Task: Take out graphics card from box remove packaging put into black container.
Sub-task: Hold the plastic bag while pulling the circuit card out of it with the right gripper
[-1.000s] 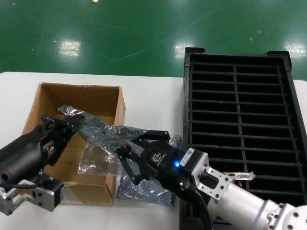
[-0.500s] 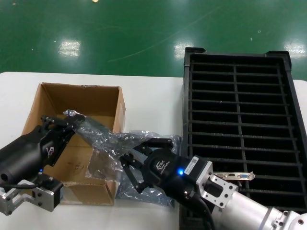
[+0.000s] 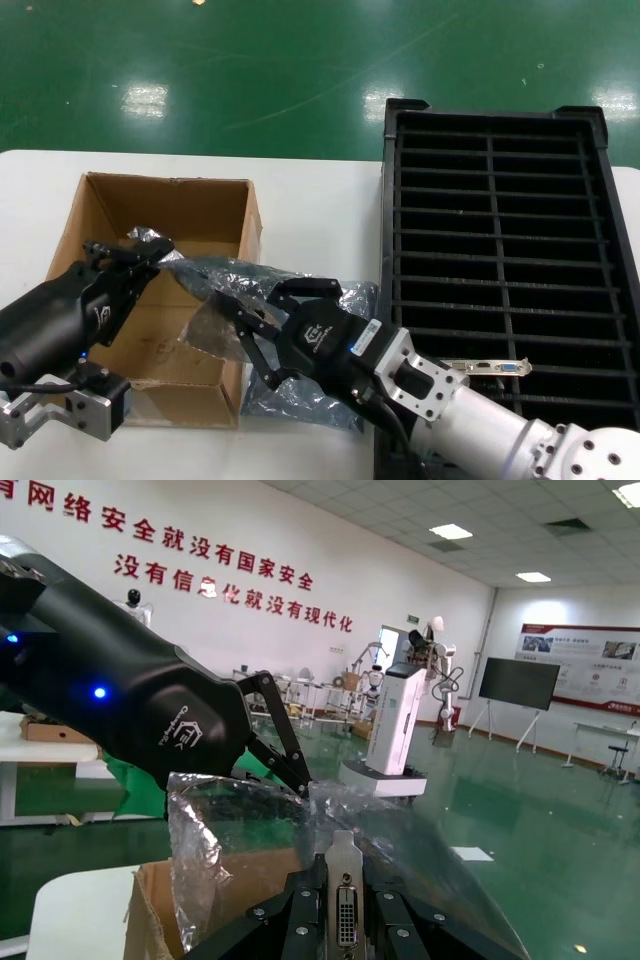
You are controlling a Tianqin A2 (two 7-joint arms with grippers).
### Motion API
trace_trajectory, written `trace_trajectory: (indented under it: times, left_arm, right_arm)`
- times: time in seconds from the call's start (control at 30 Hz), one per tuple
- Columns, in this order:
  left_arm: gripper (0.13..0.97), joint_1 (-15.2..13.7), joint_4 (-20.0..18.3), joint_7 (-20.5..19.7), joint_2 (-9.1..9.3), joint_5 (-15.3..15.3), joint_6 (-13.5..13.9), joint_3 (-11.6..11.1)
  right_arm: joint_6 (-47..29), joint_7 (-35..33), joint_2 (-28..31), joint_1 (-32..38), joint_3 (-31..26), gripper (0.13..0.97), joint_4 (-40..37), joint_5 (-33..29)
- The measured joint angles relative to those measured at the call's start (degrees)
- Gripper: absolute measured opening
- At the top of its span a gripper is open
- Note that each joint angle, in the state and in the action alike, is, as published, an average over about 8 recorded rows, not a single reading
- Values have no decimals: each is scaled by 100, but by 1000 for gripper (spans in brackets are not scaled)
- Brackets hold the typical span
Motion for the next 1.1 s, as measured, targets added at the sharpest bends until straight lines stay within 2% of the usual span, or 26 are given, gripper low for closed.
trace_trajectory:
  times: [0.3,0.67,1.1]
  left_arm:
    - [139,0,-1,0,0,0,0,0]
    - [139,0,-1,0,0,0,0,0]
    - [139,0,0,0,0,0,0,0]
  right_arm:
    - [57,-216,-125,63,30,189,-108,-7]
    - [-54,-886,-165,-15,263,189,38,199]
    - [-280,-727,-34,-47,288,189,53,364]
